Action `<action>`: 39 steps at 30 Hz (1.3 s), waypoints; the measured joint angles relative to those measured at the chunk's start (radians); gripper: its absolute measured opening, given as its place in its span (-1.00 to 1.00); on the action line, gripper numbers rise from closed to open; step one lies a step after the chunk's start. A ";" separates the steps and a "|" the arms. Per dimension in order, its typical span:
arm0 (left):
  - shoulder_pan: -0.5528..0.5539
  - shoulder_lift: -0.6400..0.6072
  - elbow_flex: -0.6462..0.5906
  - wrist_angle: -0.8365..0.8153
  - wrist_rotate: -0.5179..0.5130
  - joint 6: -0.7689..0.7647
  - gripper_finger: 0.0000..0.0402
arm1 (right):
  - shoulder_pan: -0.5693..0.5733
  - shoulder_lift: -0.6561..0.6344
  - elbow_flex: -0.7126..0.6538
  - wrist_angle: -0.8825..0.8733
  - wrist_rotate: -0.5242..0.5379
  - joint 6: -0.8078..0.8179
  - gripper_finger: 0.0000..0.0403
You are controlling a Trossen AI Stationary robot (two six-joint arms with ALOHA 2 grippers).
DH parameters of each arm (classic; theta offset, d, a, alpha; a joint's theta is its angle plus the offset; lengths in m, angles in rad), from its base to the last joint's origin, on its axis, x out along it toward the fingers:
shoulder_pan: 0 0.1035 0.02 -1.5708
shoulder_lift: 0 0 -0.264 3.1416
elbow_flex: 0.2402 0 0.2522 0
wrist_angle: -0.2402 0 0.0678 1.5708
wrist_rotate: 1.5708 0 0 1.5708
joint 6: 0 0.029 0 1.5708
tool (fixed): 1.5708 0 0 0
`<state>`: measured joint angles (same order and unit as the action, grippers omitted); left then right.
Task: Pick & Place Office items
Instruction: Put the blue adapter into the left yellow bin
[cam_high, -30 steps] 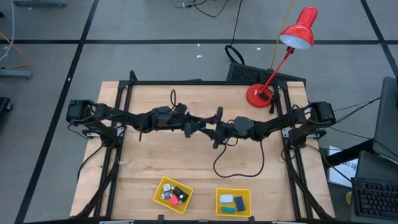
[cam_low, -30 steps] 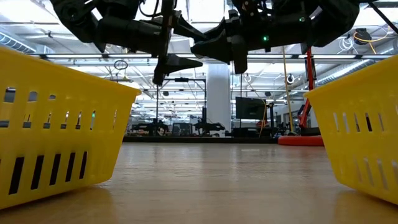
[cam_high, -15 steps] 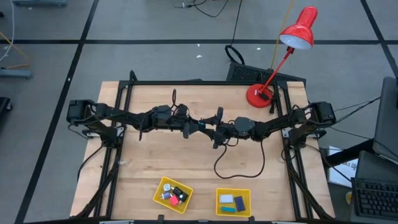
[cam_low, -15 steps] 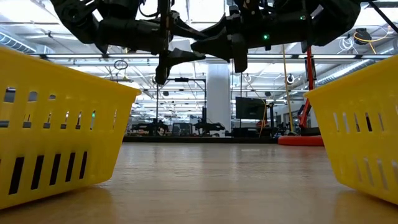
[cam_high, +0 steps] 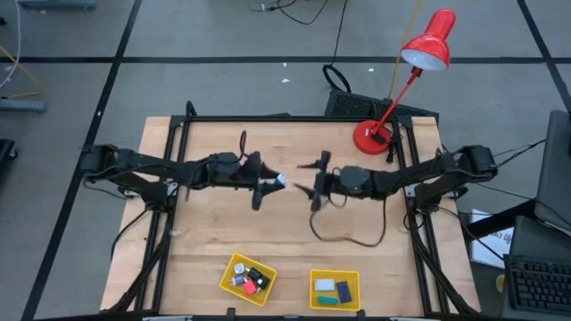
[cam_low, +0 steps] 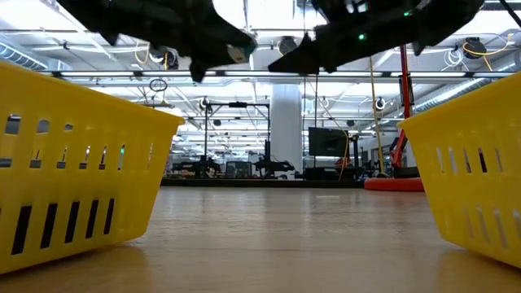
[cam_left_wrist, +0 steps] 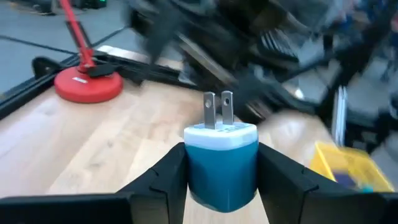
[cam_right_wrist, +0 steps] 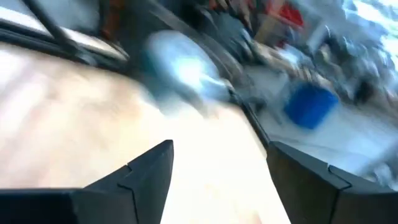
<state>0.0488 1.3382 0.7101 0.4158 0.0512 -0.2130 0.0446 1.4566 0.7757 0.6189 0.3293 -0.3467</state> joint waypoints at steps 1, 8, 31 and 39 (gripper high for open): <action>-0.009 -0.023 0.001 -0.042 0.000 0.026 -0.23 | -0.004 -0.018 -0.001 -0.012 0.008 0.018 0.24; -0.191 -0.080 0.003 -0.164 -0.009 0.210 -0.23 | -0.073 -0.192 -0.155 -0.010 -0.005 0.122 0.18; -0.755 0.259 -0.233 0.378 -0.253 0.165 -0.23 | -0.175 -0.269 -0.423 0.219 -0.017 0.414 0.01; -0.759 0.396 -0.233 0.556 -0.207 0.139 -0.23 | -0.174 -0.269 -0.423 0.237 -0.017 0.414 -0.02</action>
<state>-0.7101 1.7347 0.4767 0.9714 -0.1555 -0.0745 -0.1295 1.1873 0.3523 0.8555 0.3122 0.0677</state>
